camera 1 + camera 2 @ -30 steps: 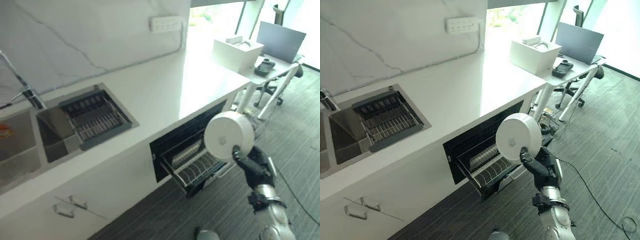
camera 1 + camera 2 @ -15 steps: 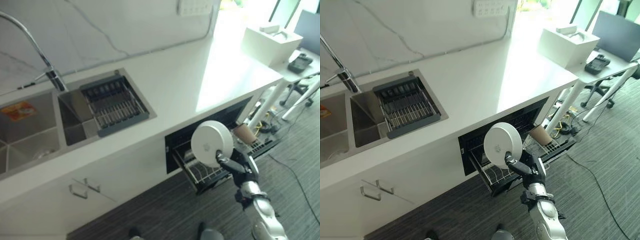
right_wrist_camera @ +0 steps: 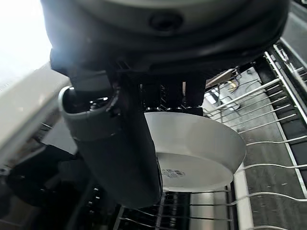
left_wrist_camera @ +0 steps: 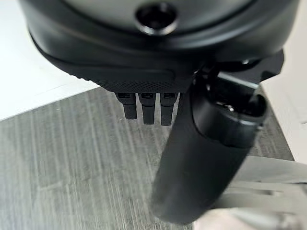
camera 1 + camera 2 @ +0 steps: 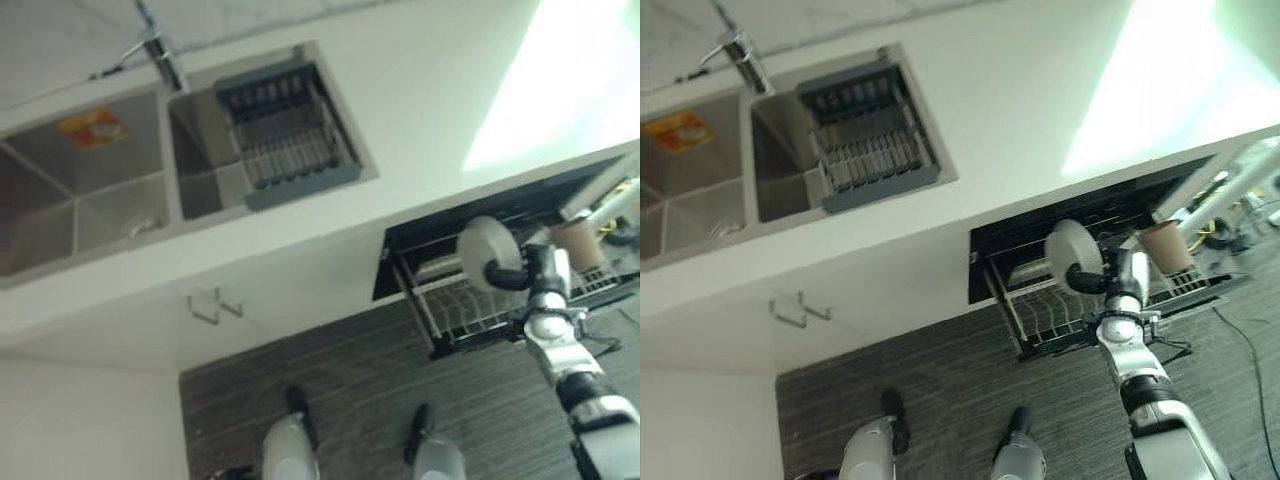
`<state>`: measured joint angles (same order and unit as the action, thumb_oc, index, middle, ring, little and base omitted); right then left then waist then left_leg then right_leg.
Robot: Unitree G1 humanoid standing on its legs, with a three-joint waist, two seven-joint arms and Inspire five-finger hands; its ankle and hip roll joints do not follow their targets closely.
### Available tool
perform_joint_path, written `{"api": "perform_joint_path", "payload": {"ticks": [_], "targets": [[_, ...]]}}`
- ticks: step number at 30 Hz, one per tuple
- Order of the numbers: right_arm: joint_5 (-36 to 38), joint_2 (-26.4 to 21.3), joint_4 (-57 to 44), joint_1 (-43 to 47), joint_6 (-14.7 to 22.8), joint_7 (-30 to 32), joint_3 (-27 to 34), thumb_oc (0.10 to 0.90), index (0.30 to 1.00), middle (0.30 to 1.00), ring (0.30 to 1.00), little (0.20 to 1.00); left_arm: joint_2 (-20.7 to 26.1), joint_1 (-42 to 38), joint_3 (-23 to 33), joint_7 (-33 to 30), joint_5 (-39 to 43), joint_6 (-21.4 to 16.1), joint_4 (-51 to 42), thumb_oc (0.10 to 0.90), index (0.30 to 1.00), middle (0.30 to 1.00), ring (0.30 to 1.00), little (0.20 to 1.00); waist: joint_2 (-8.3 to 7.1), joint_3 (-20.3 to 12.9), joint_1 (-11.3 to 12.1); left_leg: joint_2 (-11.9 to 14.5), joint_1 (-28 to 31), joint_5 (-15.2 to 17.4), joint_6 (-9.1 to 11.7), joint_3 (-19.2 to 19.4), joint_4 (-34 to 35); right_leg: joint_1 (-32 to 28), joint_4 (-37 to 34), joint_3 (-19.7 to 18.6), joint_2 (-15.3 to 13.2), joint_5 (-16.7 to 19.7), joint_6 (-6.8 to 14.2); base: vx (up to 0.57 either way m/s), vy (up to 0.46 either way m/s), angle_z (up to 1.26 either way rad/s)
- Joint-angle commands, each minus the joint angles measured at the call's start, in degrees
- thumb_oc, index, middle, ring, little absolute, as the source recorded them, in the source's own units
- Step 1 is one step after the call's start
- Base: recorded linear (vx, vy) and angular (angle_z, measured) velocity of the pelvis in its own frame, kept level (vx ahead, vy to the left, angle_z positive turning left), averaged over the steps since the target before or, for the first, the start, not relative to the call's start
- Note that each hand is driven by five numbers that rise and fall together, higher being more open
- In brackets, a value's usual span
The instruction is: Place the dishes in the dishwasher.
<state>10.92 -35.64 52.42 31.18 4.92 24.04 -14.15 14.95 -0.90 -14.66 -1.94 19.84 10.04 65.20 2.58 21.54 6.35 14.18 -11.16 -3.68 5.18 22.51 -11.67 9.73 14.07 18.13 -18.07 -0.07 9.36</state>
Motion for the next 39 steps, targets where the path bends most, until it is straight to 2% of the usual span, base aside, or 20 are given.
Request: {"api": "perform_joint_path", "payload": {"ticks": [1, 3, 4, 5, 8, 12, 15, 18, 21, 22, 24, 25, 27, 28, 36, 39], "targets": [[-6.8, -3.8, -5.4, 4.9, 1.7, 6.5, -0.7, 0.4, 0.3, 0.3, 0.3, 0.3, 3.0, -1.6, -2.6, 0.2, -2.5, -2.5, -0.5, 0.8, 0.9, 0.9, 0.9, 0.9, -0.71, -1.6, -0.1, -0.3, 0.4, 10.1, 2.0, -6.1, -5.5, 0.6, 3.1, 2.0, -0.8, -5.6, 1.9, -0.07, -0.003, 0.1], [-9.3, -4.9, -4.7, 6.5, -0.4, 7.5, -1.7, 0.4, 0.3, 0.3, 0.3, 0.3, 3.5, -2.0, -3.1, 0.1, -2.4, -2.7, -0.6, 0.8, 0.9, 0.9, 0.9, 0.9, -0.56, -1.0, 0.2, -0.5, -0.2, 10.0, 2.0, -6.4, -5.5, 1.1, 3.1, 1.9, -0.9, -5.5, 2.1, -0.12, -0.02, 0.12], [-11.8, -6.9, -3.4, 9.7, -3.9, 7.4, -4.3, 0.4, 0.3, 0.3, 0.3, 0.3, 4.1, -3.3, -3.8, -0.3, -1.6, -2.0, -1.0, 0.8, 0.9, 0.9, 0.9, 0.9, -0.38, 0.0, 0.6, -0.5, -1.2, 9.6, 2.2, -6.7, -5.5, 2.1, 3.1, 2.0, -1.0, -5.1, 2.3, -0.17, -0.028, 0.08], [-12.9, -7.6, -2.6, 11.6, -5.3, 7.9, -6.0, 0.4, 0.3, 0.3, 0.3, 0.3, 4.4, -3.9, -4.0, -0.5, -0.9, -1.8, -1.0, 0.8, 0.9, 0.9, 0.9, 0.9, -0.27, 0.5, 0.8, -0.5, -1.7, 9.4, 2.4, -6.9, -5.5, 2.5, 3.1, 2.0, -0.9, -4.9, 2.3, -0.17, -0.025, 0.0], [-18.7, -8.9, -0.6, 19.4, -8.3, 7.0, -13.3, 0.4, 0.3, 0.3, 0.3, 0.3, 5.0, -5.6, -4.5, -0.3, -0.5, -2.0, -1.1, 0.8, 0.9, 0.9, 0.9, 0.9, 0.34, 2.6, 1.7, -0.9, -2.9, 9.0, 2.4, -7.3, -5.5, 3.8, 3.1, 1.8, -1.0, -4.6, 2.3, -0.12, -0.008, 0.01], [-18.7, -8.1, 0.5, 23.2, -11.1, 5.7, -19.1, 0.4, 0.3, 0.3, 0.3, 0.3, 5.2, -6.7, -5.0, -0.9, 0.5, -2.7, -1.5, 0.8, 0.9, 0.9, 0.9, 0.9, 0.93, 4.3, 2.0, -0.9, -4.5, 8.6, 2.7, -7.0, -5.5, 5.6, 3.1, 1.8, -1.3, -4.1, 2.7, -0.12, 0.017, 0.05], [-20.9, -6.3, 2.5, 23.3, -10.9, 7.0, -20.5, 0.4, 0.3, 0.3, 0.3, 0.3, 5.1, -7.3, -4.7, -0.6, 1.1, -2.7, -1.7, 0.8, 0.9, 0.9, 0.9, 0.9, 1.53, 5.4, 2.0, -0.8, -4.7, 8.5, 2.8, -6.7, -5.5, 6.2, 3.1, 1.7, -1.4, -3.8, 2.6, -0.06, 0.06, 0.02], [-22.8, -5.7, 4.8, 23.8, -11.6, 11.7, -21.0, 0.4, 0.3, 0.3, 0.3, 0.3, 5.3, -7.8, -5.1, -0.2, 1.1, -2.8, -1.8, 0.8, 0.9, 0.9, 0.9, 0.9, 2.17, 6.4, 2.3, -0.8, -5.3, 8.3, 2.6, -6.5, -5.5, 7.0, 3.1, 1.6, -1.8, -3.2, 2.7, -0.06, 0.023, -0.01], [-25.7, -6.4, 4.8, 24.1, -13.5, 14.0, -20.8, 0.4, 0.3, 0.3, 0.3, 0.3, 5.6, -7.9, -5.1, -0.1, 1.1, -2.8, -2.0, 0.8, 0.9, 0.9, 0.9, 0.9, 2.34, 6.9, 2.2, -0.9, -5.6, 8.3, 2.5, -6.4, -5.5, 7.4, 3.1, 1.6, -1.8, -3.0, 2.8, -0.01, 0.001, 0.0], [-25.9, -6.5, 4.2, 24.1, -16.4, 13.3, -21.4, 0.4, 0.3, 0.3, 0.3, 0.3, 5.6, -8.2, -5.3, -0.2, 1.1, -2.7, -2.2, 0.8, 0.9, 0.9, 0.9, 0.9, 2.23, 7.2, 2.2, -1.0, -5.8, 8.4, 2.4, -6.0, -5.5, 7.8, 3.1, 1.6, -1.8, -3.0, 3.0, 0.0, 0.0, 0.0], [-24.7, -6.5, 3.9, 23.8, -18.0, 12.7, -21.9, 0.4, 0.3, 0.3, 0.3, 0.3, 5.7, -8.2, -5.4, -0.3, 1.4, -3.1, -2.4, 0.8, 0.9, 0.9, 0.9, 0.9, 2.13, 7.5, 2.1, -0.9, -6.0, 8.3, 2.5, -5.8, -5.5, 8.1, 3.1, 1.6, -1.8, -2.9, 3.0, 0.0, 0.0, 0.0], [-23.5, -6.2, 4.1, 23.4, -19.7, 11.2, -22.3, 0.455, 0.382, 0.382, 0.382, 0.382, 5.8, -8.4, -5.3, -0.1, 1.7, -3.5, -2.6, 0.8, 0.9, 0.9, 0.9, 0.9, 2.05, 7.7, 1.9, -0.6, -6.0, 8.3, 2.5, -5.4, -5.5, 8.3, 3.1, 1.6, -1.7, -2.9, 3.0, 0.0, 0.0, 0.0], [-22.4, -5.6, 4.7, 22.5, -21.3, 9.9, -22.3, 0.596, 0.594, 0.594, 0.594, 0.594, 5.8, -8.8, -5.3, -0.1, 2.1, -3.5, -2.8, 0.8, 0.9, 0.9, 0.9, 0.9, 2.0, 7.9, 1.7, -0.3, -6.1, 8.3, 2.6, -5.1, -5.5, 8.5, 3.1, 1.6, -1.6, -2.9, 3.0, 0.0, 0.0, 0.0], [-21.9, -5.1, 5.4, 21.9, -22.2, 8.7, -22.1, 0.8, 0.9, 0.9, 0.9, 0.9, 5.8, -9.2, -5.2, -0.1, 2.4, -3.4, -3.1, 0.8, 0.9, 0.9, 0.9, 0.9, 1.99, 8.0, 1.5, -0.2, -6.1, 8.3, 2.6, -4.8, -5.5, 8.6, 3.1, 1.5, -1.5, -2.9, 3.0, -0.02, 0.006, -0.04], [-19.5, -1.0, 10.6, 19.1, -29.0, 4.1, -20.8, 0.8, 0.9, 0.9, 0.9, 0.9, 5.9, -10.1, -5.4, 0.3, 2.3, -3.2, -3.7, 0.8, 0.9, 0.9, 0.9, 0.9, 2.27, 8.2, 1.4, 0.2, -5.8, 8.4, 2.5, -3.8, -5.5, 8.6, 3.1, 1.9, -1.8, -2.9, 2.7, 0.0, 0.001, -0.01], [-16.0, -0.4, 12.4, 17.6, -29.3, 3.6, -19.9, 0.8, 0.9, 0.9, 0.9, 0.9, 6.0, -10.1, -5.4, 0.4, 1.7, -2.7, -3.5, 0.8, 0.9, 0.9, 0.9, 0.9, 2.19, 8.1, 1.4, 0.0, -4.6, 9.6, 3.0, -3.9, -5.5, 7.4, 3.1, 1.7, -1.9, -4.1, 3.5, 0.08, 0.002, 0.03]]}}
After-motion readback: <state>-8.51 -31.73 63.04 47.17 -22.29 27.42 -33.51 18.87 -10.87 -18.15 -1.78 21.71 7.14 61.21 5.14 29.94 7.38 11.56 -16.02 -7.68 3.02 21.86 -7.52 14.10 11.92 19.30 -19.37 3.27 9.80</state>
